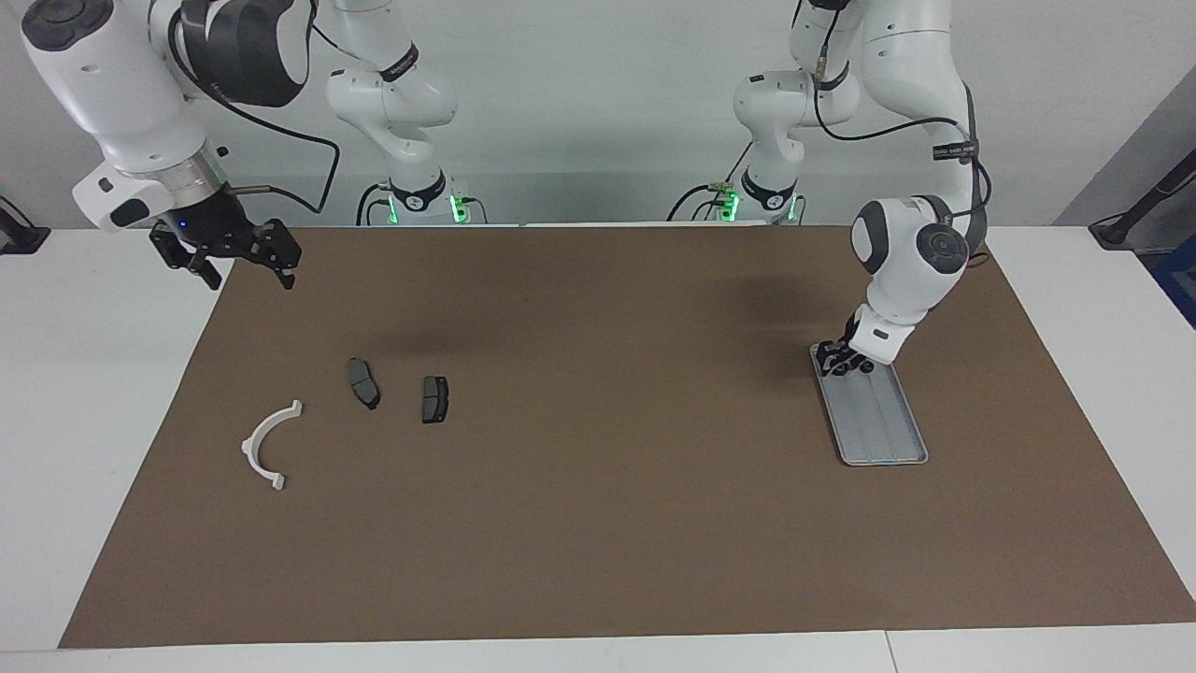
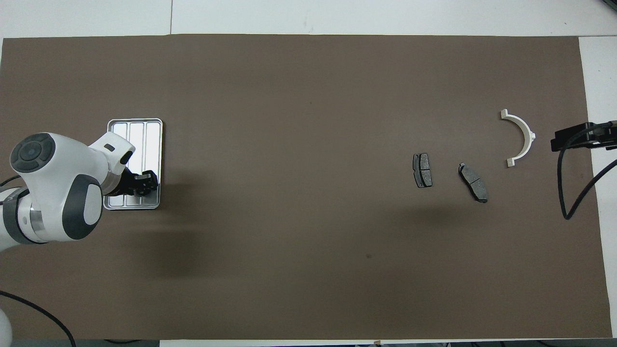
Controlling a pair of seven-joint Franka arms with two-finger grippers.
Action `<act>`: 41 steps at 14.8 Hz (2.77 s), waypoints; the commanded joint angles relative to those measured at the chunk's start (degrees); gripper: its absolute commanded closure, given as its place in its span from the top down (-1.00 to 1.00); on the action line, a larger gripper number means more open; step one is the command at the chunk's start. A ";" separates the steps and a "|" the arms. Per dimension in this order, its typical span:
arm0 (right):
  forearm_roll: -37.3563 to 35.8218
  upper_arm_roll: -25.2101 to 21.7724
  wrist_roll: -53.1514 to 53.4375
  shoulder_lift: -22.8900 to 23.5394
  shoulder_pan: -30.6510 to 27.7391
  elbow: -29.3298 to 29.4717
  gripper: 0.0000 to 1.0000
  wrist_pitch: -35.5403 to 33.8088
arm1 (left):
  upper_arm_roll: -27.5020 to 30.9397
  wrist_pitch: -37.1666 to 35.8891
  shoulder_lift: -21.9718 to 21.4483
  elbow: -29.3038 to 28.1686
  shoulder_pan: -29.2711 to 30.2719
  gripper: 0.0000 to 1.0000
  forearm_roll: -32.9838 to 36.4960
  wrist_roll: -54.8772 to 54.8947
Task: Place bearing gear from tray to pile
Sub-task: 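Lift the bearing with the left gripper and carry it toward the table center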
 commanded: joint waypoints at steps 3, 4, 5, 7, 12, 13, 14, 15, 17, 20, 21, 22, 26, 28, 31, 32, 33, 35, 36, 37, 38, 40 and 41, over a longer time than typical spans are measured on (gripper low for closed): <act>0.69 0.26 -0.04 -0.71 -0.55 -0.97 1.00 1.26 | 0.36 1.36 0.07 -0.66 -0.22 -0.32 0.97 0.91; 0.69 0.26 -0.04 -0.71 -0.55 -0.88 1.00 1.34 | 0.36 1.28 0.07 -0.66 -0.31 -0.39 0.97 1.27; 0.69 0.26 0.05 -0.71 -0.55 -0.88 1.00 1.43 | 0.36 1.19 -0.02 -0.66 -0.22 -0.49 0.97 1.27; 0.69 0.26 0.14 -0.62 -0.37 -0.80 1.00 1.52 | 0.36 0.66 0.07 -0.40 -0.22 -0.68 0.97 1.27; 0.69 0.26 0.31 -0.71 -0.46 -0.88 1.00 1.43 | 0.19 -7.67 0.95 7.67 -2.23 -0.80 0.97 -2.66; 0.69 0.26 0.14 -0.71 -0.46 -0.97 1.00 1.43 | 0.19 -8.91 0.95 9.17 -4.16 -0.80 0.97 -5.56; 0.69 0.26 0.14 -0.71 -0.55 -0.88 1.00 1.43 | 0.19 -9.70 0.95 10.14 -6.00 -0.80 0.97 -8.63; 0.69 0.26 0.05 -0.62 -0.55 -0.88 1.00 1.43 | 0.19 -9.89 1.04 10.94 -8.28 -0.80 0.97 -12.40; -0.10 0.26 -1.00 -0.71 -0.72 -0.88 1.00 1.43 | 0.19 -10.76 2.09 13.83 -12.59 -0.80 0.79 -20.22; -0.10 0.26 -0.13 -0.62 -0.90 -0.88 1.00 1.52 | 0.19 -12.78 4.55 20.33 -18.31 -0.80 -0.35 -29.11; -0.01 0.26 0.05 -0.62 -0.90 -0.88 1.00 1.43 | 0.36 -13.05 5.60 22.00 -21.20 -0.80 -0.52 -31.92; -0.01 0.26 0.14 -0.53 -0.99 -0.80 1.00 1.78 | 0.36 -13.57 6.74 24.28 -23.40 -0.80 -0.79 -35.52; -0.01 0.26 -0.65 -0.62 -1.07 -0.80 1.00 1.96 | 0.45 -19.01 17.45 40.09 -31.41 -0.80 -1.40 -47.31; -0.01 0.26 -0.83 -0.62 -0.90 -0.88 1.00 1.78 | 0.54 -20.26 20.27 43.19 -34.57 -0.80 -1.41 -49.43; -0.01 0.26 -2.67 -0.53 -0.90 -0.88 1.00 2.13 | 0.36 -18.07 22.39 43.90 -37.48 -0.80 -2.02 -53.74; 0.42 0.26 -2.59 -0.62 -0.99 -0.88 1.00 1.96 | 0.36 -17.02 22.66 43.90 -37.57 -0.80 -3.59 -55.14; 0.60 0.26 -2.50 -0.62 -0.99 -0.97 1.00 1.78 | 0.36 -14.74 22.74 43.73 -38.53 -0.80 -4.82 -55.85; 0.60 0.26 -2.32 -0.88 -0.90 -1.23 1.00 1.52 | 0.71 -14.10 25.97 44.42 -40.55 -0.80 -5.27 -57.43; 0.60 0.26 -2.06 -0.88 -0.64 -1.32 1.00 1.26 | 0.71 -14.11 27.39 45.47 -41.95 -0.80 -4.92 -58.75; 0.60 0.26 -1.62 -0.88 -0.37 -1.32 1.00 1.17 | 0.71 -14.02 27.49 45.49 -41.88 -0.80 -5.10 -58.85; 0.60 0.26 -1.44 -0.97 -0.37 -1.32 1.00 0.82 | 0.71 -13.84 27.49 45.49 -41.71 -0.80 -5.18 -59.02; 0.60 0.26 -1.44 -0.89 -0.28 -1.41 1.00 0.73 | 0.80 -13.58 27.40 45.05 -41.88 -0.80 -5.01 -59.11; 0.60 0.26 -1.44 -0.97 -0.28 -1.76 1.00 1.25 | 0.80 -13.06 27.40 44.35 -41.88 -0.80 -5.01 -59.20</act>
